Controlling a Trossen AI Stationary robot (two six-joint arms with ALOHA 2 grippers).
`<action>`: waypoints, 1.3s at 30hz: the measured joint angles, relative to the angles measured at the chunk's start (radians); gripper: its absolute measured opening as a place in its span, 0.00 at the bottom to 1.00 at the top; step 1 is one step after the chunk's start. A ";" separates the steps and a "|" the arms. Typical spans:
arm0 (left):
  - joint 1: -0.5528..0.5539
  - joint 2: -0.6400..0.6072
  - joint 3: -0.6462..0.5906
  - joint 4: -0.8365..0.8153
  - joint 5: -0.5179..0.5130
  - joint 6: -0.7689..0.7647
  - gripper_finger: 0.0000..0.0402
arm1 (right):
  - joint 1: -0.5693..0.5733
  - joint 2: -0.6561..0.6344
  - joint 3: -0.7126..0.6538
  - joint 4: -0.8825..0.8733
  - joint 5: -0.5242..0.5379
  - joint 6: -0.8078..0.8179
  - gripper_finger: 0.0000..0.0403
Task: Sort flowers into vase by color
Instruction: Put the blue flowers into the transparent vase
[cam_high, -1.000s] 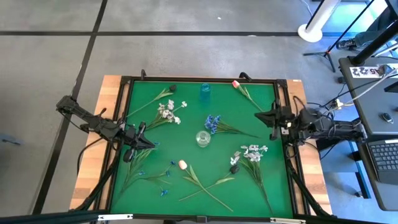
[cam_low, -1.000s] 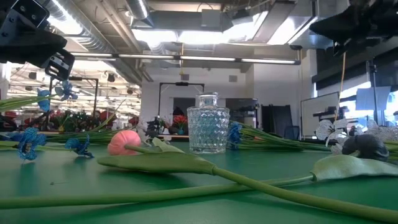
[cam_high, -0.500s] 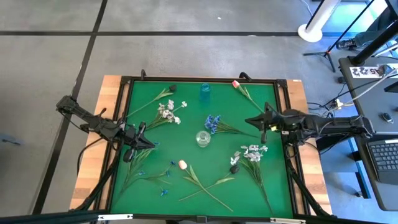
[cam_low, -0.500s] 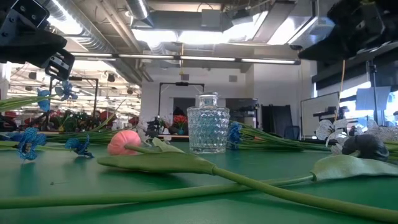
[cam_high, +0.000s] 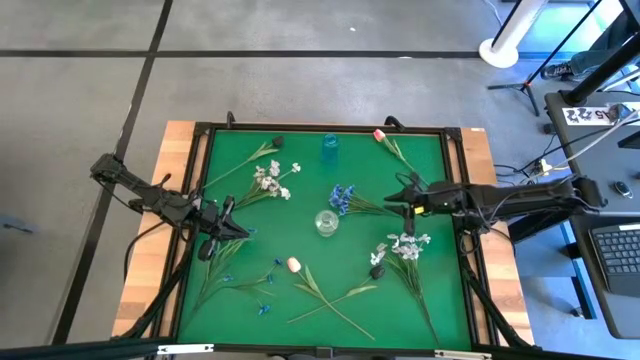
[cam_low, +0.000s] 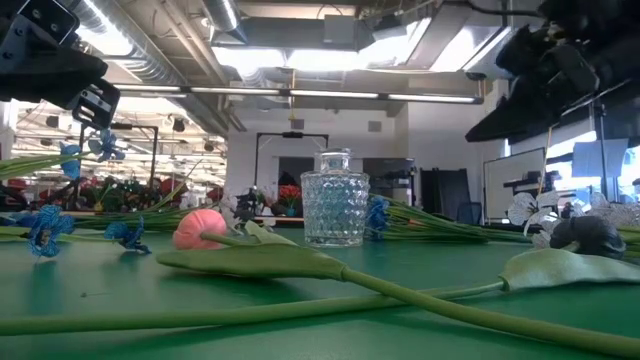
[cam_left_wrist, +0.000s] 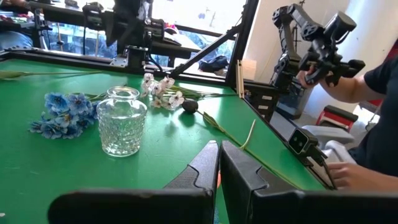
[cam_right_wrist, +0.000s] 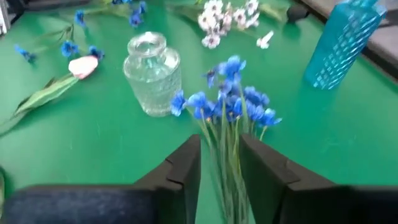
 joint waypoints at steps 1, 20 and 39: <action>0.000 0.000 0.000 0.000 0.000 0.000 0.03 | 0.000 0.016 0.000 -0.001 -0.001 0.001 0.28; 0.000 0.000 0.000 0.000 0.000 0.000 0.03 | -0.062 0.470 0.189 -0.230 0.012 0.064 0.43; 0.000 0.000 0.000 0.000 0.000 0.000 0.03 | -0.087 0.675 0.193 -0.177 -0.052 0.106 0.34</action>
